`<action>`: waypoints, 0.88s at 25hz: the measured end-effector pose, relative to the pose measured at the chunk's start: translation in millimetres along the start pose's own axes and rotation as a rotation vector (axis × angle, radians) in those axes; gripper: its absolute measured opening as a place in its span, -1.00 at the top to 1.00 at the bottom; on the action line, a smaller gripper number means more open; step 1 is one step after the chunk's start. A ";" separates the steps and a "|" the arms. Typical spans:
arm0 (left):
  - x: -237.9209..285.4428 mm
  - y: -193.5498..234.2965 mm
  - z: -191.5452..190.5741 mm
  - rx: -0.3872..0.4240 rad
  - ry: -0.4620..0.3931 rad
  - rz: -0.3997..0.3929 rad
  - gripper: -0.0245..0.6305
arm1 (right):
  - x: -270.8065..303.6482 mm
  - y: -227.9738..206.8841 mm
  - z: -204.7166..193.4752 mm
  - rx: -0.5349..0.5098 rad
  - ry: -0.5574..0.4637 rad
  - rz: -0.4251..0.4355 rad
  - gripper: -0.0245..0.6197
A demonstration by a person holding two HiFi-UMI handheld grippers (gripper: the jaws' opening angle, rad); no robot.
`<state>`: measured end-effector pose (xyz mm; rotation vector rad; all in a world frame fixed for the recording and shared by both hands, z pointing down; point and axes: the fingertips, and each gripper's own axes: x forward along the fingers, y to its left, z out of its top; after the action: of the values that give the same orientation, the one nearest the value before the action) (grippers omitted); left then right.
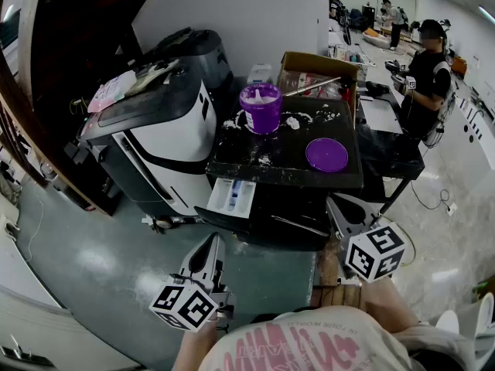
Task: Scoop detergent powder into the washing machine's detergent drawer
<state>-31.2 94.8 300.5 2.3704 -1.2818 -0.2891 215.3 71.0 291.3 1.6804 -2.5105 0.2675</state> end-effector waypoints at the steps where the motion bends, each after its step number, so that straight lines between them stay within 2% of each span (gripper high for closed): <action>1: 1.9 2.1 0.3 0.015 0.002 0.004 0.92 | 1.9 0.2 -1.7 -0.003 0.003 -0.003 0.93; 5: 9.6 8.8 -2.0 0.055 0.014 0.012 0.92 | 8.8 -0.6 -12.2 0.020 0.028 0.002 0.93; 9: 23.1 11.2 -6.4 0.031 0.033 -0.009 0.92 | 19.4 -8.2 -20.2 0.042 0.055 0.022 0.93; 15: 59.7 28.4 0.0 -0.005 0.022 0.006 0.92 | 61.2 -33.0 -30.9 0.084 0.090 0.052 0.93; 22: 117.4 47.6 22.2 -0.015 -0.024 0.052 0.92 | 124.5 -77.5 -0.9 0.101 0.049 0.115 0.93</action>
<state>-10.2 -31.9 305.1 2.3236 -1.3451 -0.3111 239.4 -70.3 322.1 1.5448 -2.6017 0.4482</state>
